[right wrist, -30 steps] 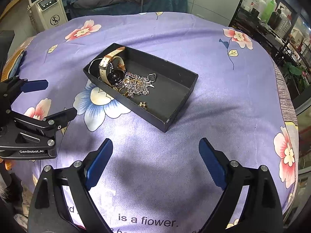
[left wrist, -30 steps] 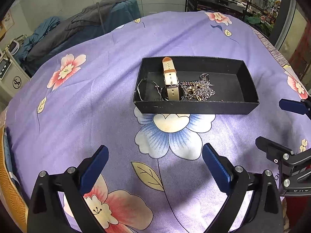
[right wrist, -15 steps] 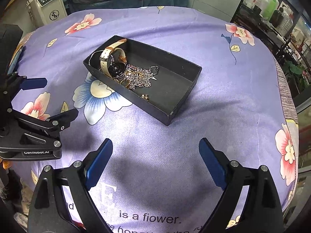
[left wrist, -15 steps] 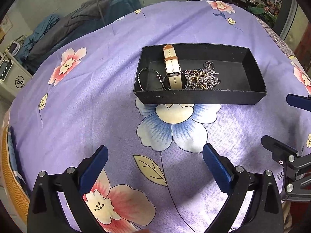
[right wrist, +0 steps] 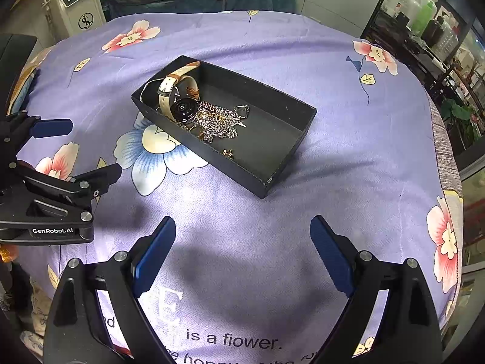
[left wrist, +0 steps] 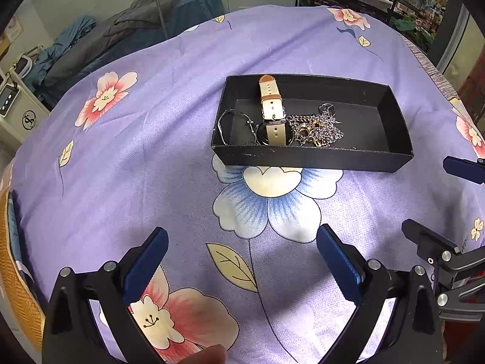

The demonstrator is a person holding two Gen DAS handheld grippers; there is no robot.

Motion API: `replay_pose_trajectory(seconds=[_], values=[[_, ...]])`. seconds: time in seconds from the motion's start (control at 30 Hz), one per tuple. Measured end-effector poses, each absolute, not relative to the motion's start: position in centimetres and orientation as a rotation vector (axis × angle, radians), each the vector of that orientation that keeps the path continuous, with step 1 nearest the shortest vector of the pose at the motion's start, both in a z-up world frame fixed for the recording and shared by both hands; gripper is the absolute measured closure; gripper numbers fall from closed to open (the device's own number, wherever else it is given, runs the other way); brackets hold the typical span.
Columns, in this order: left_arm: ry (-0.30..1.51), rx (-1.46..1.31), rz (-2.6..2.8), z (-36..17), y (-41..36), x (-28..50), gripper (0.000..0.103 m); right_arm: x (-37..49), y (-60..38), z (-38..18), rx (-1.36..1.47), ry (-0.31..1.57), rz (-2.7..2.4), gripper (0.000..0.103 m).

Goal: Organize jewelry

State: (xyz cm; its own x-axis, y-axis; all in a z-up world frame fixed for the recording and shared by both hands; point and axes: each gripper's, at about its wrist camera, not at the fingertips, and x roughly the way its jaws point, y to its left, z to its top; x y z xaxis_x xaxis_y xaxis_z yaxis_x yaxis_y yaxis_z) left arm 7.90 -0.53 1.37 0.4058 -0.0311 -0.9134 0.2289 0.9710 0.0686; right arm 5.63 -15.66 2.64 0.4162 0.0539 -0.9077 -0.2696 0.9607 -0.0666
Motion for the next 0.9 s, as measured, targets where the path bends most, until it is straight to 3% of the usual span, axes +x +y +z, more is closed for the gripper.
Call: replay_pose_trajectory(seconds=[0.9], values=[[1.146,0.188,-0.148,1.15,-0.31,8.01,0.007,5.52,-15.66,2.57,-0.222,1.127,0.199,0.014]])
